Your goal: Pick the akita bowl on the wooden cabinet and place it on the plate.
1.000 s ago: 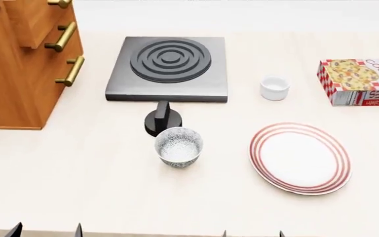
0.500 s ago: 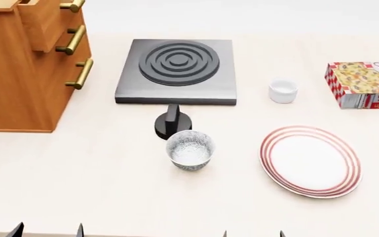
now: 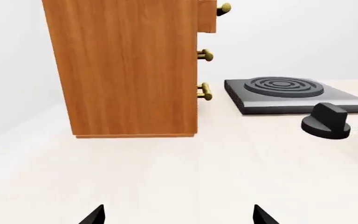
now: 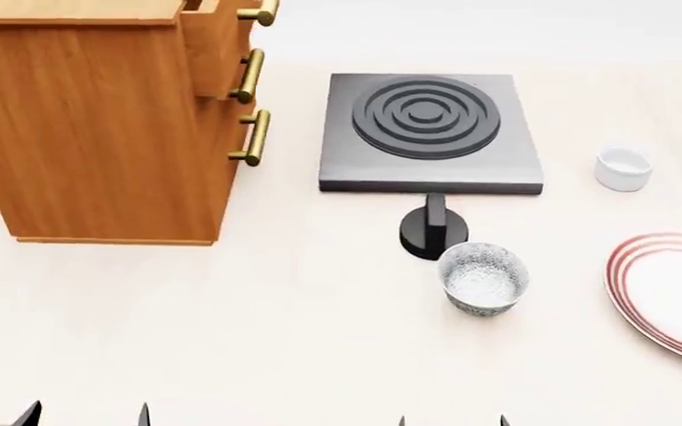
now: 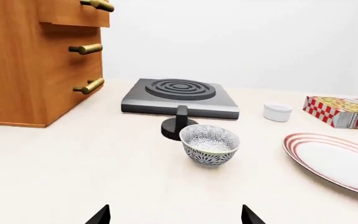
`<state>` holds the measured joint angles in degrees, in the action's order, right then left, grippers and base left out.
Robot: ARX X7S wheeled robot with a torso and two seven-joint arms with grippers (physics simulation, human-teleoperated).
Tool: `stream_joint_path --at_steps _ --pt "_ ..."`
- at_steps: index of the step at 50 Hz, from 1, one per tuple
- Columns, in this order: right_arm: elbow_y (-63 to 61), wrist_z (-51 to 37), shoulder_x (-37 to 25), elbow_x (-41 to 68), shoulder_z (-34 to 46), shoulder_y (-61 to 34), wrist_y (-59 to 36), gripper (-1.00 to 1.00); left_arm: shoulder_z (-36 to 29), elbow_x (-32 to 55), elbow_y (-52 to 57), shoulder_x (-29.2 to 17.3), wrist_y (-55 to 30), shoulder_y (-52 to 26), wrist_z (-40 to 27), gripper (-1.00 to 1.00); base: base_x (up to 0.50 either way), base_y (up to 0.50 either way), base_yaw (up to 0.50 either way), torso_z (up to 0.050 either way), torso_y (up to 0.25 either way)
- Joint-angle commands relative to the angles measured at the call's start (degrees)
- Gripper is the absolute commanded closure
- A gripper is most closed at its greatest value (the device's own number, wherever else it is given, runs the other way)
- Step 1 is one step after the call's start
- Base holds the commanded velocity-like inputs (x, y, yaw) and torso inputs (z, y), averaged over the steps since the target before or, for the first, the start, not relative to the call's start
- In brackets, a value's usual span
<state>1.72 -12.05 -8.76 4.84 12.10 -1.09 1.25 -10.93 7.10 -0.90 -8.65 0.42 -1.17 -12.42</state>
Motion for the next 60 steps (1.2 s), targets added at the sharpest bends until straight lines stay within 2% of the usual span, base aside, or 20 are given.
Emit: stream_joint_path --at_steps 1,7,26,33,38,42,44,45,47,49,51,55,60 --pt "0.1 -0.4 -0.3 0.4 0.5 -0.1 0.2 -1.00 -0.4 0.3 -0.1 -0.4 0.1 -0.1 -0.5 -1.00 0.03 0.50 0.00 0.000 0.000" --pt "-0.1 -0.9 -0.5 0.4 0.6 0.0 0.5 -1.00 -0.6 0.4 -0.3 -0.6 0.2 -0.3 -0.6 -1.00 0.03 0.48 0.00 0.000 0.000" --pt "-0.4 -1.4 -0.9 2.0 0.5 0.0 1.6 -1.00 -1.3 0.9 -0.2 -1.0 0.3 -0.3 -1.4 -1.00 0.01 0.00 0.00 0.000 0.000" --pt "-0.7 -1.8 -1.1 1.9 0.8 0.1 1.1 -1.00 -1.5 1.1 -0.1 -1.2 0.3 -0.3 -1.6 -1.00 0.49 0.00 0.00 0.000 0.000" --pt "-0.7 -2.1 -1.2 1.7 1.1 0.1 1.3 -1.00 -1.3 1.6 -0.1 -1.2 0.4 -0.3 -1.9 -1.00 0.03 0.00 0.00 0.000 0.000" --pt "-0.4 -2.3 -1.2 1.9 1.1 -0.1 1.6 -1.00 -2.1 -1.7 0.2 -1.3 -0.7 -0.7 -4.6 -1.00 0.00 0.00 0.00 0.000 0.000" --pt "-0.4 -2.2 -1.3 2.0 1.1 -0.1 1.7 -1.00 -1.4 -2.9 0.4 -0.6 -4.0 -1.3 -7.5 -1.00 0.00 0.00 0.00 0.000 0.000" --pt "-0.4 -2.3 -1.3 2.0 1.1 -0.1 1.8 -1.00 -1.5 -2.8 0.6 -0.8 -2.0 -1.0 -7.1 -1.00 0.00 0.00 0.00 0.000 0.000" --pt "-0.4 -2.3 -1.4 2.1 1.2 -0.1 1.9 -1.00 -0.2 -2.0 2.6 -0.5 1.6 0.1 -8.0 -1.00 0.00 0.00 0.00 0.000 0.000" --pt "-0.3 -2.5 -1.4 2.1 1.2 -0.2 2.0 -1.00 -2.1 -2.3 7.6 -2.9 0.5 0.2 -5.0 -1.00 0.00 0.00 0.00 0.000 0.000" --pt "-0.3 -2.6 -1.5 2.0 1.3 -0.2 2.0 -1.00 -0.3 -0.5 9.9 -2.3 -1.4 0.3 -6.4 -1.00 0.00 0.00 0.00 0.000 0.000" --pt "-0.1 -2.8 -1.5 1.8 1.5 -0.2 2.2 -1.00 -0.7 -4.1 15.5 -2.9 -4.1 0.3 -8.9 -1.00 0.00 0.00 0.00 0.000 0.000" --pt "-0.8 -2.9 -1.7 2.3 1.5 0.2 2.6 -1.00 -1.3 -3.6 21.2 -3.2 -9.1 -1.8 -8.6 -1.00 0.00 0.00 0.00 0.000 0.000"
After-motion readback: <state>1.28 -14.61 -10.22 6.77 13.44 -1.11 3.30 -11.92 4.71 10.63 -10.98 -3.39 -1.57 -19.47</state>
